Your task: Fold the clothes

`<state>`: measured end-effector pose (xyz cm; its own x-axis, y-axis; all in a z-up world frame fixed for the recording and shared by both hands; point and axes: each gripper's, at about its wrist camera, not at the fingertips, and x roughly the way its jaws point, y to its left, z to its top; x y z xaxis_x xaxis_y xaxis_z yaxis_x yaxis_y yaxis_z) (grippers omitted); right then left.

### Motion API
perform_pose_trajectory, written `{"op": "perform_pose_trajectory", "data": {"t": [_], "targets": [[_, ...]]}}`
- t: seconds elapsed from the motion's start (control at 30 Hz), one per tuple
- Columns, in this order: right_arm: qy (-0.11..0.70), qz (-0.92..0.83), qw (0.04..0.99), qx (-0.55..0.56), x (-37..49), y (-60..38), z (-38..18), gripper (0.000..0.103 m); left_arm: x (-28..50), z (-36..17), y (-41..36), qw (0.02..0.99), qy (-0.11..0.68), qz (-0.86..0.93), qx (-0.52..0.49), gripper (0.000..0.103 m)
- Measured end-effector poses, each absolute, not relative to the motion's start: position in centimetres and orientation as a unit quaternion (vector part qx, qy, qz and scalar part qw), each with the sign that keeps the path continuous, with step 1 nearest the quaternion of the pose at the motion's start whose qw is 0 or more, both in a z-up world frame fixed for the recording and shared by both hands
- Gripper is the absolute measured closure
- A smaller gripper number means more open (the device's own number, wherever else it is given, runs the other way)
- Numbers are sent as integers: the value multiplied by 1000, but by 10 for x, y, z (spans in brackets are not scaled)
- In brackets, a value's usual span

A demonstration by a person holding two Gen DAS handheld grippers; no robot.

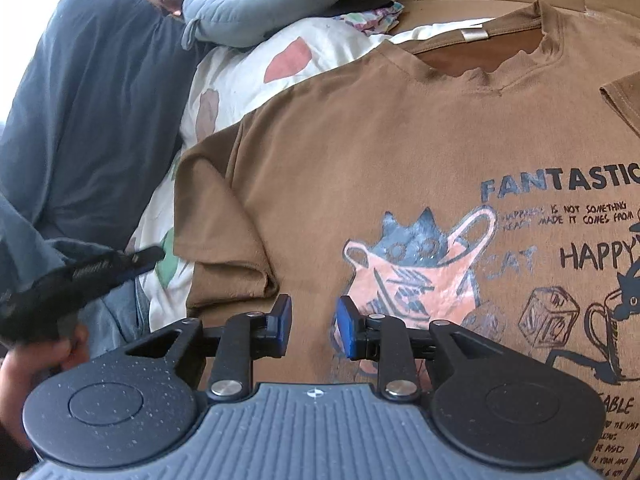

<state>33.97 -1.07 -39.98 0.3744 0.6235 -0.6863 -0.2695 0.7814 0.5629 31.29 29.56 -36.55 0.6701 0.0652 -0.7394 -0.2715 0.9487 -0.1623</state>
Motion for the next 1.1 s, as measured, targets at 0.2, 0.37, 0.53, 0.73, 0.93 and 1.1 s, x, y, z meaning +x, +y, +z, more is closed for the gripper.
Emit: {"op": "perform_pose_trajectory", "data": {"t": [0.2,0.37,0.53,0.73,0.93,1.1], "targets": [[487,283,808,174,334,-7,-400,76,323,-379,299,903,403,102,-113,78],[487,288,807,169,333,-4,-400,76,326,-387,295,904,406,98,-98,79],[485,291,808,164,332,-1,-400,76,334,-393,290,903,411,96,-82,84],[474,297,815,153,332,5,-396,76,336,-388,286,902,417,86,-74,100],[453,309,824,146,334,13,-387,76,332,-367,285,907,406,73,-91,100],[432,324,830,135,335,22,-377,63,332,-336,277,912,398,40,-92,100]]}}
